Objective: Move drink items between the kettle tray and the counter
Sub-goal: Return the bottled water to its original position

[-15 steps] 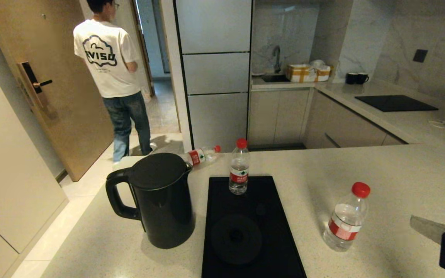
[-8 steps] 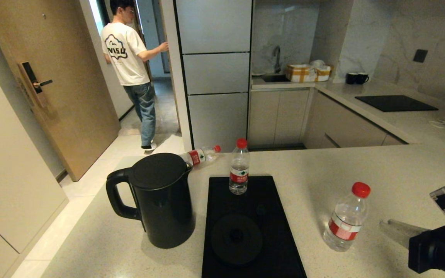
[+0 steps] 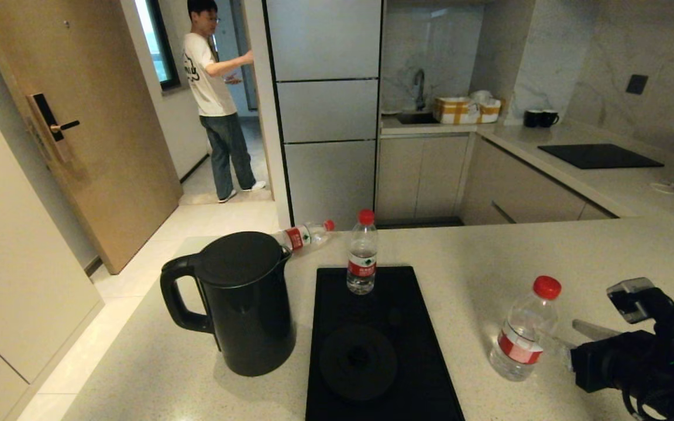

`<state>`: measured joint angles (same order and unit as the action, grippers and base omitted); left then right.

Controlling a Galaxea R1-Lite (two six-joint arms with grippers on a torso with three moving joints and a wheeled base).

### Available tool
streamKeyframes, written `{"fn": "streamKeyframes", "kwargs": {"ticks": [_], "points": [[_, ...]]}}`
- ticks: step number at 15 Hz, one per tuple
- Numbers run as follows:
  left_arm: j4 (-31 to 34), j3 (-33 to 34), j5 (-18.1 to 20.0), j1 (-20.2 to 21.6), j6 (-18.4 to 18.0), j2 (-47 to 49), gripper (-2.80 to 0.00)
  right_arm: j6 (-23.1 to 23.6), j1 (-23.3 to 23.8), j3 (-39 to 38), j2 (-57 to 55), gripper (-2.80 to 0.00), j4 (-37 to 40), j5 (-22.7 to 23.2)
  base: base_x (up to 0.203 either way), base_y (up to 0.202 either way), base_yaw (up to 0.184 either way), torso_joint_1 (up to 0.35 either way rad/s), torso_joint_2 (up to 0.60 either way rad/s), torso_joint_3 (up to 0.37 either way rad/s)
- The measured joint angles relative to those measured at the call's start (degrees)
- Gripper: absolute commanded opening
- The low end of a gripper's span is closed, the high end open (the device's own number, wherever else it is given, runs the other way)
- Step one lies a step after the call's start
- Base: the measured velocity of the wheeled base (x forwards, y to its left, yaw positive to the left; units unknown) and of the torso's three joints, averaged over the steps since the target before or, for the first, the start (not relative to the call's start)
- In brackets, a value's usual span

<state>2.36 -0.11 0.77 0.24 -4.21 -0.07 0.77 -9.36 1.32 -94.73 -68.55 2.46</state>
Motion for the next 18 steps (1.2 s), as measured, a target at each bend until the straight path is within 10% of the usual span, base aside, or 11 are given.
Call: {"fn": "streamKeyframes", "kwargs": {"ticks": [17, 18], "points": [[0.0, -0.1, 0.0, 0.0, 0.0, 0.0, -2.80, -2.3, -1.7, 4.3, -21.6, 0.00, -18.6, 0.8, 0.000, 0.000, 0.000, 0.000, 0.00, 0.000], [0.0, -0.1, 0.0, 0.0, 0.0, 0.0, -2.80, -2.4, -1.7, 4.8, -22.5, -2.80, -18.6, 0.8, 0.000, 0.000, 0.000, 0.000, 0.00, 0.000]]}}
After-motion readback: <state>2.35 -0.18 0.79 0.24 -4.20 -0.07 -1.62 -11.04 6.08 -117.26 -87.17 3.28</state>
